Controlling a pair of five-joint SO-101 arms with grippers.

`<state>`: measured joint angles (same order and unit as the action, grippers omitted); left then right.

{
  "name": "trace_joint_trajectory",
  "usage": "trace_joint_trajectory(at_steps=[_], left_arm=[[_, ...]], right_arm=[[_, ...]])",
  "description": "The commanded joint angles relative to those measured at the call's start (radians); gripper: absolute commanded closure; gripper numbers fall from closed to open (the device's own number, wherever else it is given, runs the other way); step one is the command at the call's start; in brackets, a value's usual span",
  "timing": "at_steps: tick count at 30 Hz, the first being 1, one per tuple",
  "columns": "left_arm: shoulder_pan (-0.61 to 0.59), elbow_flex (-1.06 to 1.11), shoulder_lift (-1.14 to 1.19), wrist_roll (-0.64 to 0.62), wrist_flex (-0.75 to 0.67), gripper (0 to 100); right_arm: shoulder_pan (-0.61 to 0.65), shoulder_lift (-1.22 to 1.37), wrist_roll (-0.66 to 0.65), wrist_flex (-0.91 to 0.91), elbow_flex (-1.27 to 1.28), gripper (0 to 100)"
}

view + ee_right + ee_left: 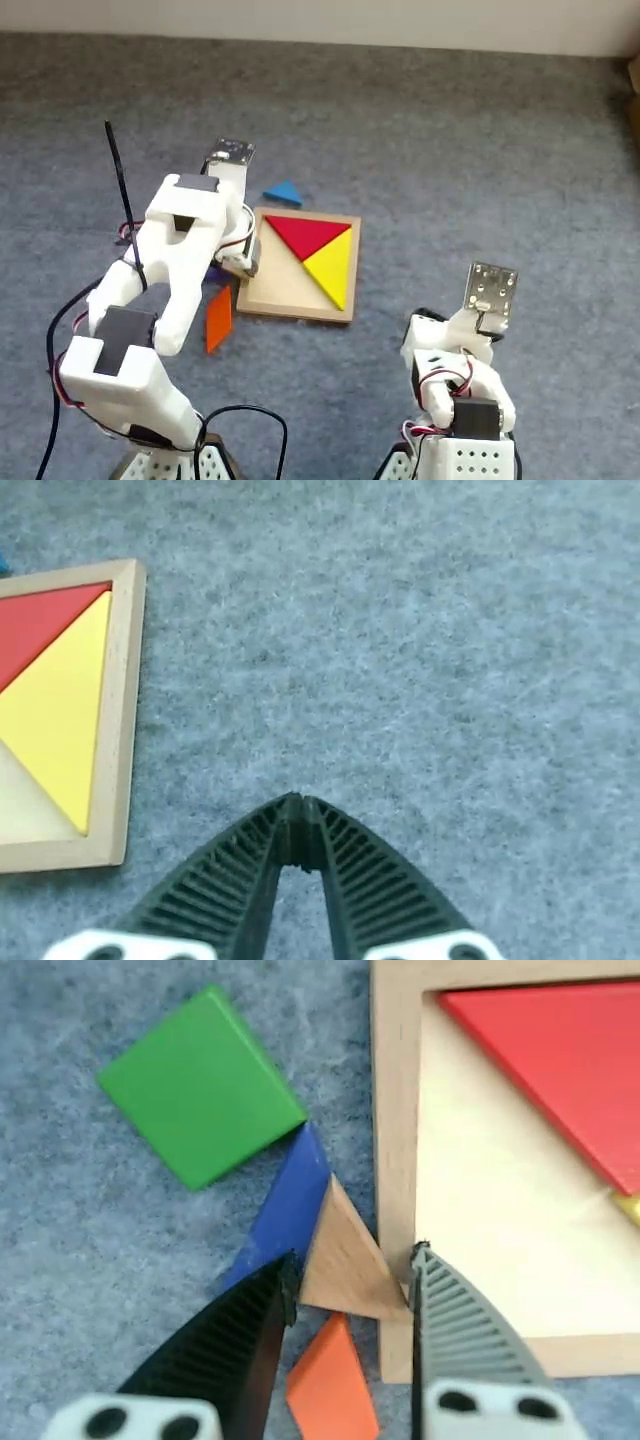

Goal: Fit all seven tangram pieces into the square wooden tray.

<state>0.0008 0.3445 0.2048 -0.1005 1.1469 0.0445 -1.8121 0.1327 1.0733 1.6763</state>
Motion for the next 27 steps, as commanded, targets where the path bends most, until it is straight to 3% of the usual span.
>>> trace_joint_trajectory(at_steps=[1, 6, 14, 27], left_arm=[[0.007, -0.024, -0.005, -0.003, -0.008, 82], [0.056, -0.030, -0.007, 0.003, -0.005, 88], [0.157, -0.031, -0.007, 0.084, -0.005, 88], [0.292, -0.065, -0.007, 0.442, 0.009, 88]], right_arm=[[-0.015, -0.001, -0.014, 0.001, 0.143, 99.3], [-0.015, -0.001, -0.014, 0.001, 0.143, 99.3], [-0.015, -0.001, -0.015, 0.001, 0.143, 99.3], [-0.015, -0.001, -0.015, 0.001, 0.143, 99.3]])
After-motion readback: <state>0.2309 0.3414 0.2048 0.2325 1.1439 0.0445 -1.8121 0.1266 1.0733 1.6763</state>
